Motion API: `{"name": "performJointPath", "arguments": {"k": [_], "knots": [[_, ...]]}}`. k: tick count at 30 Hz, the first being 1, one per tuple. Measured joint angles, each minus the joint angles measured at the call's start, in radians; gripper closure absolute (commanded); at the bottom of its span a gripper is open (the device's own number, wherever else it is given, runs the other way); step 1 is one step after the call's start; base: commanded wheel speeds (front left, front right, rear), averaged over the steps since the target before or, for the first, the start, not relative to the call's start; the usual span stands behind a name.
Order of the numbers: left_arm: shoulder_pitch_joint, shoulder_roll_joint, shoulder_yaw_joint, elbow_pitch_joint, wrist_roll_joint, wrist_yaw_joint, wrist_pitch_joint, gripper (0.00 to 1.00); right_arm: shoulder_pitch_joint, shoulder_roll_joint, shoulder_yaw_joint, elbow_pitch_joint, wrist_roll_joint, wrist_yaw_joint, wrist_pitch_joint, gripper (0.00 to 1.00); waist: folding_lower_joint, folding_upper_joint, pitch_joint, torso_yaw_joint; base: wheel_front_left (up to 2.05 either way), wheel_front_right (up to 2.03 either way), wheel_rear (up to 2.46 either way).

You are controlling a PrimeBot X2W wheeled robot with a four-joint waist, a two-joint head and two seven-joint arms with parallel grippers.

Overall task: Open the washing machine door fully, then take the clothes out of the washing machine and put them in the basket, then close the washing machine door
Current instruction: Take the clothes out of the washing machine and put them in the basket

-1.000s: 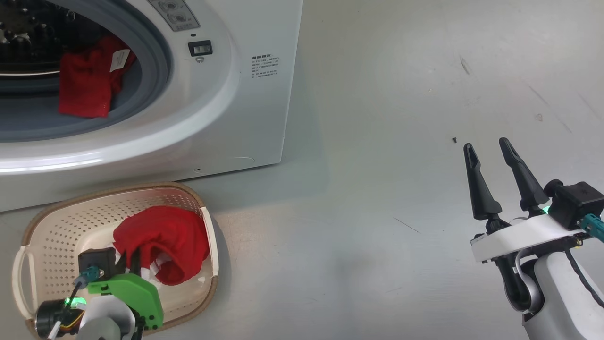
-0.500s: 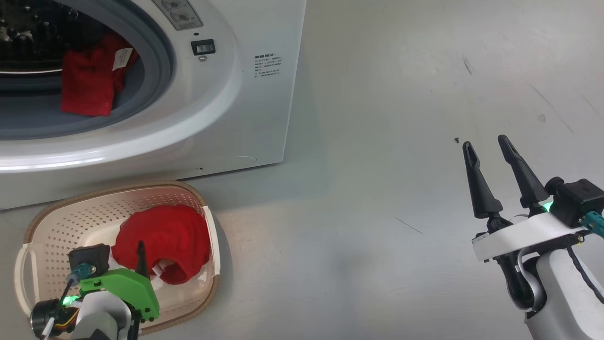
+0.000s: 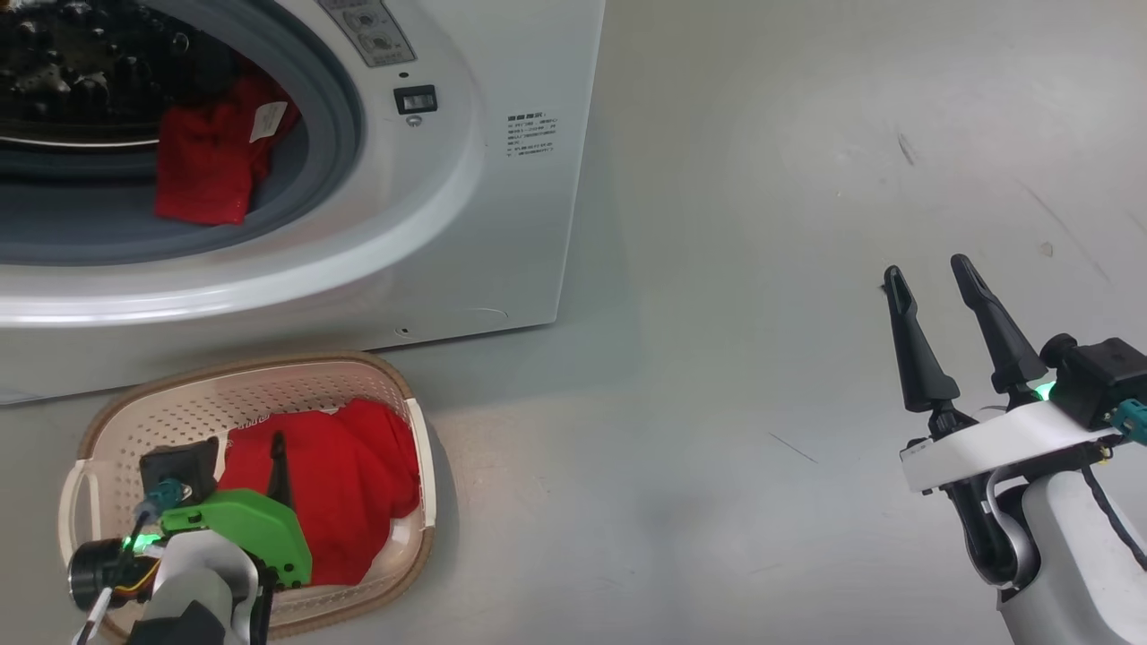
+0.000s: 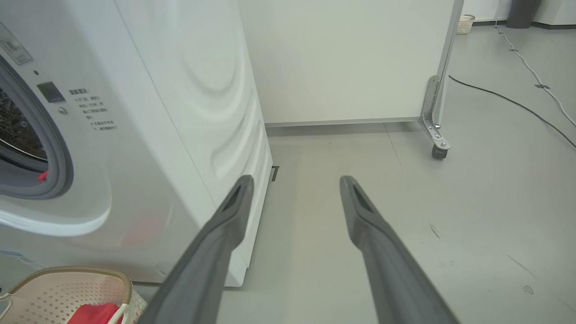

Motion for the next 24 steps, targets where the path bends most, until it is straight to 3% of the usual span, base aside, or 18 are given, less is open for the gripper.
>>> {"name": "performJointPath", "arguments": {"k": [17,24], "knots": [[-0.013,-0.003,-0.06,-0.085,0.041,-0.049,-0.022,0.0,0.02,0.025,-0.015,0.024,0.0,0.0,0.0,0.0,0.0,0.0,-0.112,0.065,0.0,0.0,0.0],[-0.012,-0.003,-0.067,-0.22,0.047,-0.059,-0.022,0.0,0.047,0.029,-0.018,0.029,-0.003,0.0,0.0,0.0,0.0,0.0,-0.164,0.096,0.0,0.0,0.0]]}}
